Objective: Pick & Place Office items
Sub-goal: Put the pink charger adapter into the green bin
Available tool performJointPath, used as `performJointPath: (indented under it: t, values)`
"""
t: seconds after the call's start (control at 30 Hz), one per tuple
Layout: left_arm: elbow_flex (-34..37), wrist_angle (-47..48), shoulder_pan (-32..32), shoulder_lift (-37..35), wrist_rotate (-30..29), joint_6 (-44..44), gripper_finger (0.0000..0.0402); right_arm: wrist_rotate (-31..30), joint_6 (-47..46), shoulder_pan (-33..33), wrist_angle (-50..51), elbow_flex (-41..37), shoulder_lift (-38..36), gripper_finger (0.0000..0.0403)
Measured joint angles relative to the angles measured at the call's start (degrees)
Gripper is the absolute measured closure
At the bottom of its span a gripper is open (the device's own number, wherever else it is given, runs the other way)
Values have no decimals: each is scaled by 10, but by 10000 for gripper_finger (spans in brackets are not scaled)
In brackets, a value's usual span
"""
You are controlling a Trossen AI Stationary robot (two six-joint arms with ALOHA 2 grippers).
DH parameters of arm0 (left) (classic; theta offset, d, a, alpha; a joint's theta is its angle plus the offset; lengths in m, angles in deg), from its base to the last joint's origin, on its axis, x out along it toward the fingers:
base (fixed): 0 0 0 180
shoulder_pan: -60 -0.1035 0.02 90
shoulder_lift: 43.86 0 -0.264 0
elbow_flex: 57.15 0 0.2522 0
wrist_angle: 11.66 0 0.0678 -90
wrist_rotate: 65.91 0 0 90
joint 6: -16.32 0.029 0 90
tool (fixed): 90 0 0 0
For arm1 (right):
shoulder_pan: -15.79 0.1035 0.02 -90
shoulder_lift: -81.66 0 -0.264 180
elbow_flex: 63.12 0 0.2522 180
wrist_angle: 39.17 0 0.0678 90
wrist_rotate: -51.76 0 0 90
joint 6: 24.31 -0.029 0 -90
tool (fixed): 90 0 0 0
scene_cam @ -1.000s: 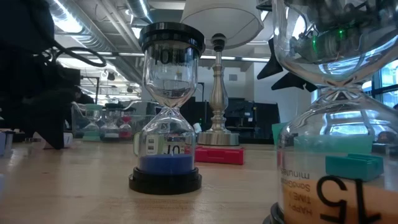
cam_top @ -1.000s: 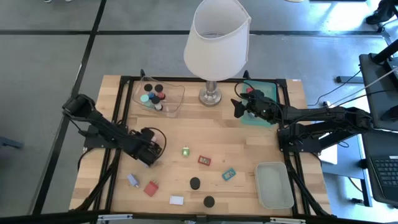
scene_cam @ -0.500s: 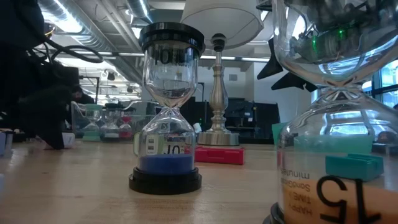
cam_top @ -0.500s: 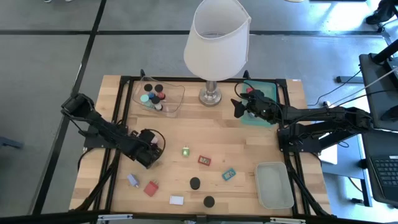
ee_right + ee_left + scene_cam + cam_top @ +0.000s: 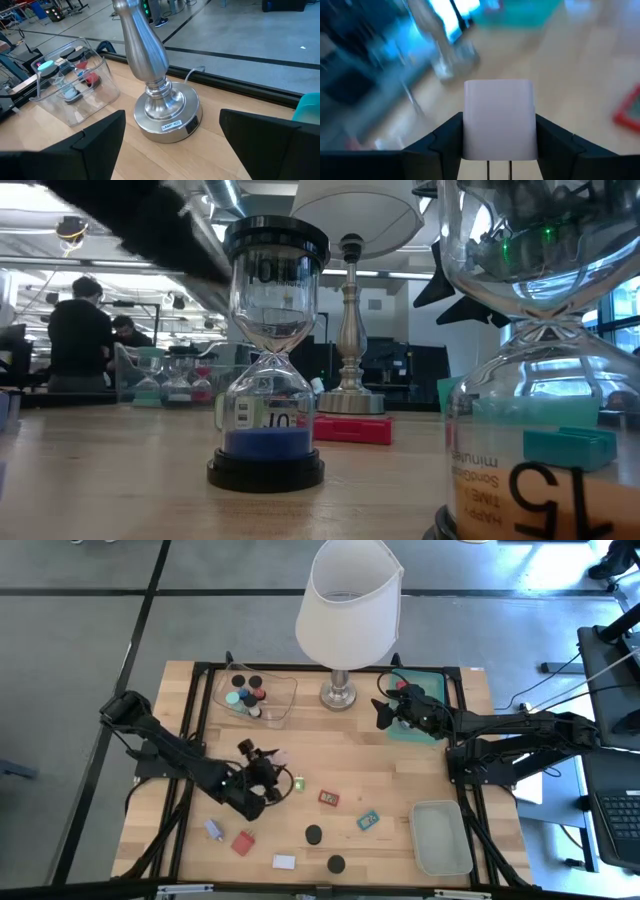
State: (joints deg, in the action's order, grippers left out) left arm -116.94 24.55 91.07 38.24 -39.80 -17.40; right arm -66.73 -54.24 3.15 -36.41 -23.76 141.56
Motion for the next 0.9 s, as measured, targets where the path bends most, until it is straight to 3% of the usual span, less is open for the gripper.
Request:
performJointPath:
  t: [0.1,0.2,0.5,0.73,0.9]
  values:
    - [0,-97,-14,3,-51,143,210,0,0,0,0,0,0,76]
    - [0,-169,-34,14,-63,246,210,0,0,0,0,0,0,76]
    - [0,-334,-108,96,-65,449,210,-5,0,0,-46,0,0,76]
    - [0,-573,-147,194,-17,649,210,17,-102,0,-48,0,0,76]
    - [0,-733,-162,234,12,722,210,73,-162,0,-56,0,0,76]
